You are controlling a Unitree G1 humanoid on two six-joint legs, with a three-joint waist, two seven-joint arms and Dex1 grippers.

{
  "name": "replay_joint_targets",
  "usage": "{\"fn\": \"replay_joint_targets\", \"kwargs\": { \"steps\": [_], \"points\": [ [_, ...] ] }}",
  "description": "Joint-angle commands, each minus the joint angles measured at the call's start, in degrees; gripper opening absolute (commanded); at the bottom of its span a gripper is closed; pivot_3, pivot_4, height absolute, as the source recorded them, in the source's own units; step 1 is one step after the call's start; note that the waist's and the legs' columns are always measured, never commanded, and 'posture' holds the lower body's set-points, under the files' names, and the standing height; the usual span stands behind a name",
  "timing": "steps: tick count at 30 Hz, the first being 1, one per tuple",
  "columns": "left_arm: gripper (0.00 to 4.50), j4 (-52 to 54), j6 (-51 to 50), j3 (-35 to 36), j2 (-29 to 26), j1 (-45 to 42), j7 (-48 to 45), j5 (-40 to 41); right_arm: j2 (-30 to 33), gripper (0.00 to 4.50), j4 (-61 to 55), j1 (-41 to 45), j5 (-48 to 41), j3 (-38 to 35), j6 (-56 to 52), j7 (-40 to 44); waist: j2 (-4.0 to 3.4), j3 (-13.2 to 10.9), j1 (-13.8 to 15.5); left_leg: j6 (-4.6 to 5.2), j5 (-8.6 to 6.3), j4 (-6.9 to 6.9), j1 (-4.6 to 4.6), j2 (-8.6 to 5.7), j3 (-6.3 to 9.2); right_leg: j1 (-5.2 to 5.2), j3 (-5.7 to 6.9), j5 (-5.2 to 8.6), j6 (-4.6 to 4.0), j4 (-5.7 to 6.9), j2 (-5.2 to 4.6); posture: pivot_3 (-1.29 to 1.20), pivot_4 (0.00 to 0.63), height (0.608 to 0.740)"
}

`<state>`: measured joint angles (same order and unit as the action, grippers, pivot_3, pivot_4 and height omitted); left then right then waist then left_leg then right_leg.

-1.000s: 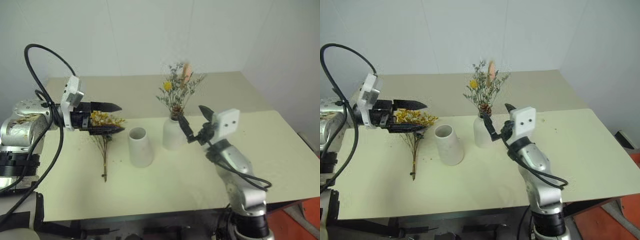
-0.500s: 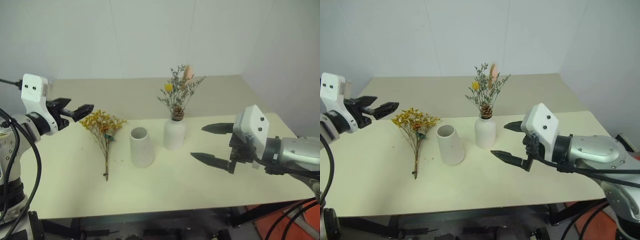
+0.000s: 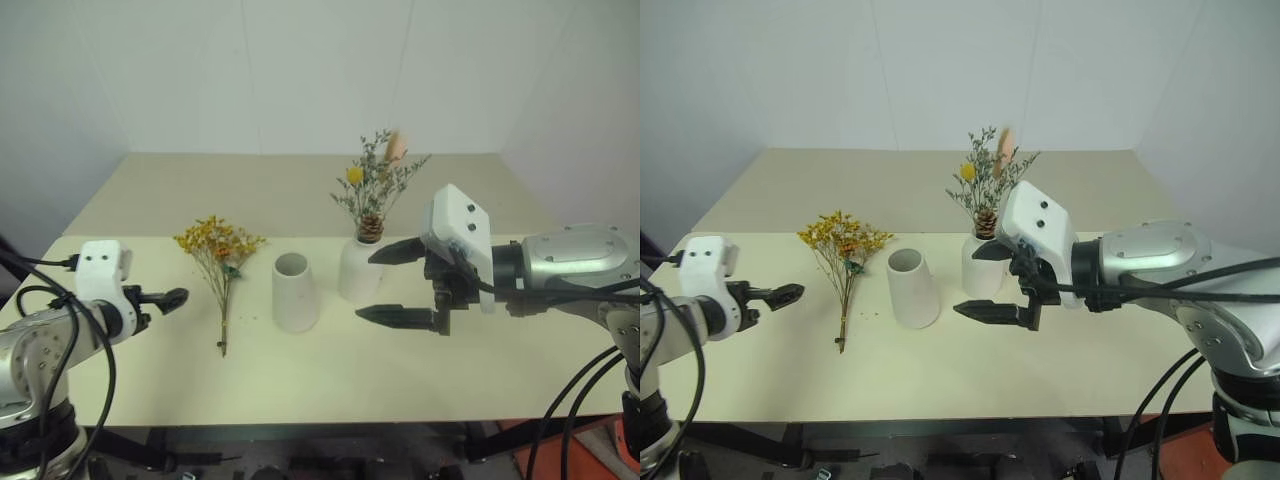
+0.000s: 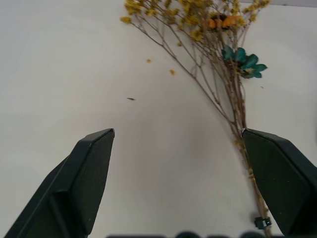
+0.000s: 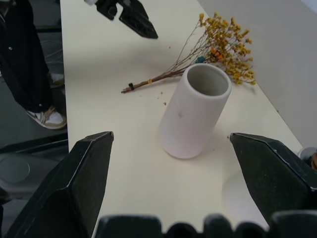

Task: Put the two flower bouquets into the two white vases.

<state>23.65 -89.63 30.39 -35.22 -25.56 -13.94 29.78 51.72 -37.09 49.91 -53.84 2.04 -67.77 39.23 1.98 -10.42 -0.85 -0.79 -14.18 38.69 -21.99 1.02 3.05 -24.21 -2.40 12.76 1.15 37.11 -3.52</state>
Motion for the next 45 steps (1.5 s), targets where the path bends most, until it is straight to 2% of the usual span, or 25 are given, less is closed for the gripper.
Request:
{"fn": "replay_joint_targets", "kwargs": {
  "steps": [1,6,13,17,29,34,38,42,45],
  "points": [
    [4.5,-1.66,2.33,-3.48,1.48,-1.33,0.65,-1.3,-0.99,4.48,-0.67,1.23,-1.7,-0.7,-2.65,-2.44,0.01,0.0,0.02,0.0,0.0,0.0,-0.05,0.0,0.0,-0.02,0.0,-0.01,-0.01,-0.03,0.0,0.0,0.15,0.74],
    [4.5,-9.55,6.07,-10.15,5.86,-5.77,3.18,-4.59,-2.95,4.48,-2.26,0.14,-3.16,-2.14,-6.22,-7.64,0.02,0.01,0.16,-0.02,-0.01,0.0,-0.13,-0.03,0.0,-0.09,0.0,-0.01,-0.02,-0.05,-0.05,0.0,0.15,0.74],
    [4.5,-14.57,8.43,-15.13,10.07,-8.84,6.2,-8.31,-4.3,4.48,-3.52,-0.82,-6.6,-4.92,-9.6,-13.05,0.03,0.01,-0.1,-0.01,-0.02,-0.01,-0.15,-0.03,0.0,-0.1,-0.01,-0.02,-0.01,-0.08,-0.04,0.0,0.15,0.74],
    [3.62,-14.12,7.29,-17.55,10.84,-9.25,7.15,-9.83,-4.18,4.5,-3.5,-1.1,-7.49,-5.66,-10.43,-14.62,0.03,0.01,-0.12,-0.01,-0.02,-0.01,-0.14,-0.04,-0.01,-0.1,-0.03,-0.02,-0.01,-0.07,-0.04,0.0,0.15,0.74],
    [0.07,-13.66,7.02,-18.96,10.46,-10.52,8.18,-12.92,-3.53,4.5,-2.84,-0.89,-7.65,-4.88,-9.45,-14.51,0.03,0.01,-0.07,-0.01,-0.02,-0.02,-0.15,-0.04,0.0,-0.1,-0.01,-0.01,0.0,-0.09,-0.04,0.0,0.15,0.74],
    [0.07,-13.92,8.08,-19.01,9.71,-9.97,7.45,-12.91,-3.57,4.5,-2.72,-1.05,-7.12,-4.68,-9.04,-14.44,0.03,0.01,-0.06,-0.01,-0.02,-0.02,-0.15,-0.04,0.0,-0.1,-0.01,-0.01,0.0,-0.09,-0.04,0.0,0.15,0.74],
    [0.07,-13.1,12.7,-17.76,9.01,-10.16,6.46,-13.03,-3.55,4.5,-2.96,-1.46,-6.35,-4.44,-8.67,-14.6,0.03,0.01,-0.03,-0.01,-0.02,-0.02,-0.16,-0.04,0.0,-0.1,-0.01,-0.01,0.01,-0.1,-0.04,0.0,0.15,0.74],
    [0.07,-11.0,23.61,-11.24,8.84,-12.77,4.65,-11.28,-3.7,4.5,-3.35,-2.25,-5.57,-4.65,-8.37,-15.05,0.03,0.0,-0.05,-0.01,-0.02,-0.03,-0.21,-0.03,0.0,-0.14,0.0,-0.01,0.0,-0.11,-0.04,0.0,0.15,0.74],
    [0.07,-11.1,31.01,-5.6,7.38,-15.01,-0.56,-6.93,-4.38,4.5,-3.72,-2.68,-4.24,-4.88,-7.79,-16.07,0.03,0.0,-0.05,-0.01,-0.02,-0.02,-0.23,-0.03,0.0,-0.15,0.01,-0.01,0.0,-0.13,-0.04,0.0,0.15,0.74]
  ]
}}
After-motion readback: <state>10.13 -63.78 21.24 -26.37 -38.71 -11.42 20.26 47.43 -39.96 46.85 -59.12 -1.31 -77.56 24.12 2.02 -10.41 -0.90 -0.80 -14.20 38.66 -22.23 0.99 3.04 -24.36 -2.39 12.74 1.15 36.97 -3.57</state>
